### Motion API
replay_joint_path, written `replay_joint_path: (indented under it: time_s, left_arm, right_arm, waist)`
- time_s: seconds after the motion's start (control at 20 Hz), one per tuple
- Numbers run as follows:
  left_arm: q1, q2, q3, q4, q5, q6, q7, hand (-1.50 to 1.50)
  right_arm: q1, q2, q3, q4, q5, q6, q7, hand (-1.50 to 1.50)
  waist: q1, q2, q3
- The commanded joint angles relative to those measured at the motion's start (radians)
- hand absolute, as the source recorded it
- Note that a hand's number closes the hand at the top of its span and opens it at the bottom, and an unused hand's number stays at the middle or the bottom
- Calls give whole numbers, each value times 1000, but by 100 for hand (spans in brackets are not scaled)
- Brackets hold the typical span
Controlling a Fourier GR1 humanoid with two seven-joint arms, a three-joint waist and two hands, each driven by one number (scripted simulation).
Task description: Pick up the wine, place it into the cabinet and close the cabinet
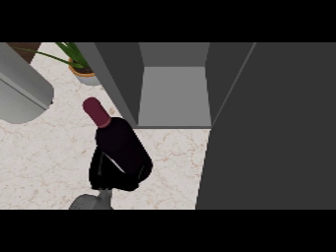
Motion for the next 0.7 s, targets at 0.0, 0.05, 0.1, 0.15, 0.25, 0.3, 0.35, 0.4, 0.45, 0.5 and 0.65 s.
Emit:
replay_joint_path:
  time_s: [0.0, 0.05, 0.1, 0.15, 0.25, 0.3, 0.35, 0.4, 0.45, 0.5, 0.65]
  left_arm:
    - [-33, -1, -63, -22, 63, 89, 50, 150]
    - [24, -1, -194, -55, 105, 182, -20, 150]
    - [-62, -1, -182, 9, 130, 213, -28, 150]
    - [-50, -1, -194, 62, 149, 203, -101, 150]
    - [-62, -1, -105, 68, 153, 133, -28, 150]
    - [-72, -1, -141, 126, 176, 158, -90, 150]
    - [-136, -1, -225, 90, 224, 280, -60, 150]
    - [-109, -1, -104, 142, 173, 137, -47, 150]
    - [-141, -1, -167, 138, 214, 232, -96, 150]
    - [-135, -1, -232, 177, 228, 234, -142, 150]
    - [-121, -1, -202, 161, 211, 225, -113, 150]
  right_arm:
    - [-33, 36, 95, -50, 48, -52, 71, -150]
    - [-23, -14, -36, -50, -81, -12, 63, -150]
    - [-18, -9, -59, 27, -97, 21, -29, -150]
    - [16, 34, 73, -58, 29, -33, 43, -150]
    - [14, 15, 71, -67, 22, -23, 60, -150]
    - [-10, -14, 11, -104, -48, -26, 119, -150]
    - [18, 36, 77, 33, 42, -3, -49, -150]
    - [-9, 17, 69, -61, 26, -36, 67, -150]
    - [-20, 7, 38, -18, -3, -25, 58, -150]
    - [14, -14, -49, 20, -95, 26, -18, -150]
    - [-26, -4, 21, -37, -27, -18, 73, -150]
  waist:
    - [0, 1, -1]
    - [-3, 0, 0]
    - [-4, 2, 0]
    - [-5, 1, -1]
    - [-2, 1, -1]
    - [-5, 1, -1]
    - [-5, 2, 0]
    - [-2, 1, -1]
    - [-3, 2, -1]
    - [-5, 2, 0]
    - [-2, 1, -1]
